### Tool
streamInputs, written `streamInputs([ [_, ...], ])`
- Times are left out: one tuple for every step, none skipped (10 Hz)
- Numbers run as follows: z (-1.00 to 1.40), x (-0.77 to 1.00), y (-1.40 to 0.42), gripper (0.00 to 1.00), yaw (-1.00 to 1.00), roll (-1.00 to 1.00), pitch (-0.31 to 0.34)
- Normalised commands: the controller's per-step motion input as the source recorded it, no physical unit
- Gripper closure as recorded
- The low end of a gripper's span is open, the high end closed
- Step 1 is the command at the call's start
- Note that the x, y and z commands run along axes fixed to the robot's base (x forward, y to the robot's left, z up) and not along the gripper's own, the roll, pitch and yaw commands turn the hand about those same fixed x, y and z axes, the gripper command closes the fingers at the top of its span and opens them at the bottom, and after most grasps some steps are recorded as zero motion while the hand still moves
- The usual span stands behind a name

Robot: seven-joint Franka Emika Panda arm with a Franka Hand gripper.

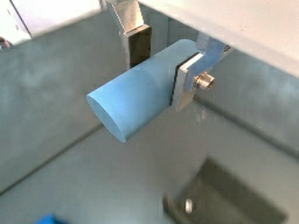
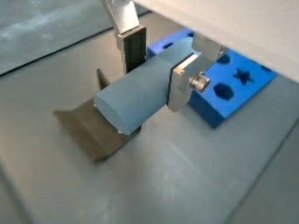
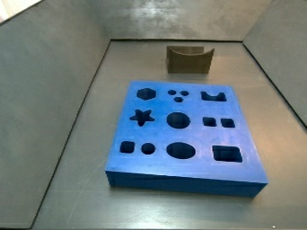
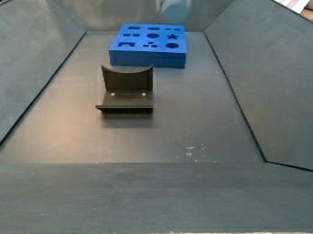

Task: Pick up the oval object. Move up. Place the oval object on the fixture. Regrasp the oval object. Move to above the board. Insert the oval object.
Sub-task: Place the oval object on the fixture.

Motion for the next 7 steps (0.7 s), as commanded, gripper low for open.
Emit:
streamInputs([
  [-0.37, 1.00, -0.06, 1.00, -0.08, -1.00, -0.266],
  [-0.29, 1.00, -0.05, 1.00, -0.08, -1.00, -0.255],
  [-0.25, 1.00, -0.03, 1.00, -0.07, -1.00, -0.248],
  [-0.21, 1.00, -0.01, 1.00, -0.06, -1.00, -0.245],
  [-0.15, 0.89, 0.01, 1.00, -0.05, -1.00, -0.239],
  [-0.09, 0.76, 0.02, 1.00, -0.03, -1.00, -0.221],
  [-0.04, 0.60, 0.03, 1.00, 0.00, -1.00, -0.172],
])
